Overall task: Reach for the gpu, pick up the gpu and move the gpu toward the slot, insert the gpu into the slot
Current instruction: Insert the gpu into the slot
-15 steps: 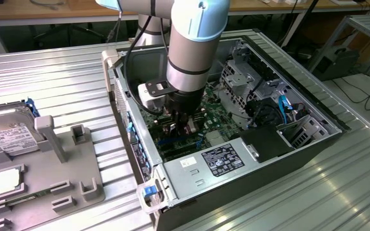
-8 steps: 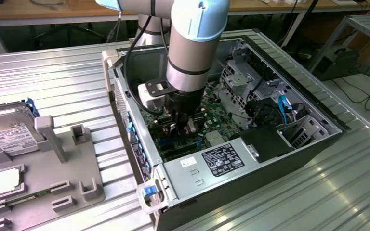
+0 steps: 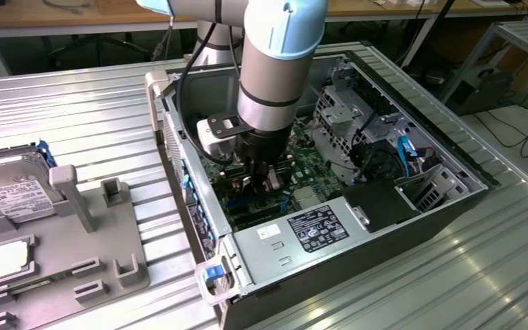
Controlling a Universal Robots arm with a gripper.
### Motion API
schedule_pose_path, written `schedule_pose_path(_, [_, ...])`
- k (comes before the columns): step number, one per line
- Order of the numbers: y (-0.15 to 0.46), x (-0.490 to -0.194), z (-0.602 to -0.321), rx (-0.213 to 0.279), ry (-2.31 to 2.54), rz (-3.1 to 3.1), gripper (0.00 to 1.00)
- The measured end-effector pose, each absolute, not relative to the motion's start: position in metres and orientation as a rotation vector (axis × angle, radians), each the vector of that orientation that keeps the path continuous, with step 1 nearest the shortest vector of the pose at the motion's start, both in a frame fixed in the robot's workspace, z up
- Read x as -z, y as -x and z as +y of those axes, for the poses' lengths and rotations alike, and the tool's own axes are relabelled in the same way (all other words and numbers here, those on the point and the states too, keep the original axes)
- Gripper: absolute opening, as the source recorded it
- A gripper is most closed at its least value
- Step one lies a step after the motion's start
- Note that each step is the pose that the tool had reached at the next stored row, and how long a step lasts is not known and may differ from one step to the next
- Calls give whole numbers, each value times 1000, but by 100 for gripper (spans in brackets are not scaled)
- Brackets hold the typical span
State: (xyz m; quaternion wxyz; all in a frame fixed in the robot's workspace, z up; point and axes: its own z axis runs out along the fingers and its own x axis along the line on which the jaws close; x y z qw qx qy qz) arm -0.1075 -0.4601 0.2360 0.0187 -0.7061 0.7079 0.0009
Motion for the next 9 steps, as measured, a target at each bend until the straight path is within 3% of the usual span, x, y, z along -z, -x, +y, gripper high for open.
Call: schedule_pose_path(9, [107,-236,-460,-3,2192,2198,28])
